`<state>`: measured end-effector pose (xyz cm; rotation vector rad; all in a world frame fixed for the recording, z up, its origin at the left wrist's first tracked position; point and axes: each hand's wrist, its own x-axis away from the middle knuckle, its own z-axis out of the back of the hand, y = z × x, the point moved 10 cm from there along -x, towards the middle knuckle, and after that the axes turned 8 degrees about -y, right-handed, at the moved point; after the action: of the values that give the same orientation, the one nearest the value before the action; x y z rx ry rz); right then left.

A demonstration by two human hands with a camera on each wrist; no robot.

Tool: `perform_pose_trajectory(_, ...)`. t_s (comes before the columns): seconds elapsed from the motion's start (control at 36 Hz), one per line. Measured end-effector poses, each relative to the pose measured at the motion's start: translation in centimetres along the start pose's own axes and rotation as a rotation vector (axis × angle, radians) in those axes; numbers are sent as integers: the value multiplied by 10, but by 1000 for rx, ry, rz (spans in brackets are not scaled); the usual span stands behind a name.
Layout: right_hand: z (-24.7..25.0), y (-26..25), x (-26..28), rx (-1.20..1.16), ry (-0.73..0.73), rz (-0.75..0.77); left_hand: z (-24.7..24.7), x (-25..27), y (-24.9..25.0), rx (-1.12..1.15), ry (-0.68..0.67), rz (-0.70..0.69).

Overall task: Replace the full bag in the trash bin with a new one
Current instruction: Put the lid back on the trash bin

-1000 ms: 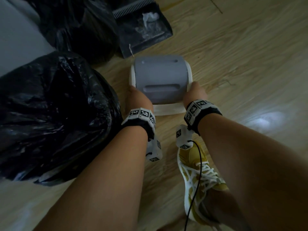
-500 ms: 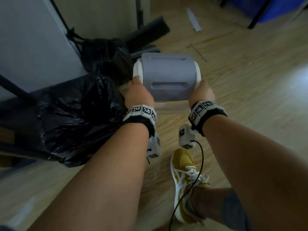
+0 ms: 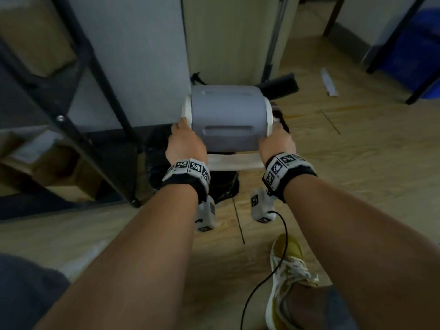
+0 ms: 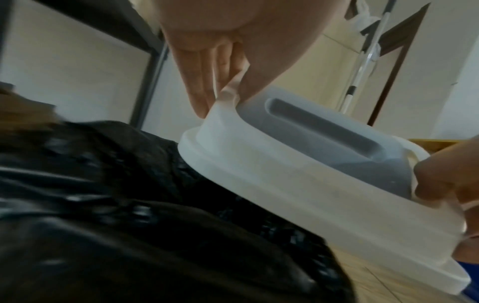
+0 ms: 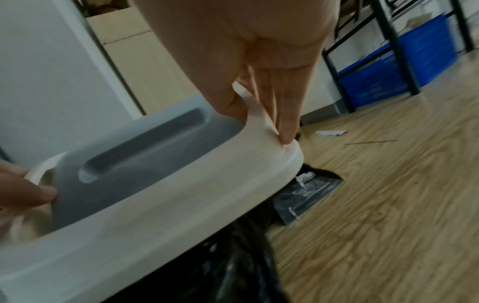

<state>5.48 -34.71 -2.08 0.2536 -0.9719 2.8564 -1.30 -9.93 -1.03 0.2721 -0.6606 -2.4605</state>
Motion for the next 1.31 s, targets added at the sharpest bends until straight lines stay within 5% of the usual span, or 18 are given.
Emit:
perform_pose_trajectory(0.33, -66, -45, 24, 90, -117, 122, 23, 3, -88, -17, -85, 85)
perform_pose_trajectory(0.94, -81, -42, 35, 103, -164, 100, 8, 12, -111, -10, -169, 108)
perform_pose_trajectory(1.31, -100, -19, 39, -51, -209, -6, -6, 35, -124, 202, -265, 174)
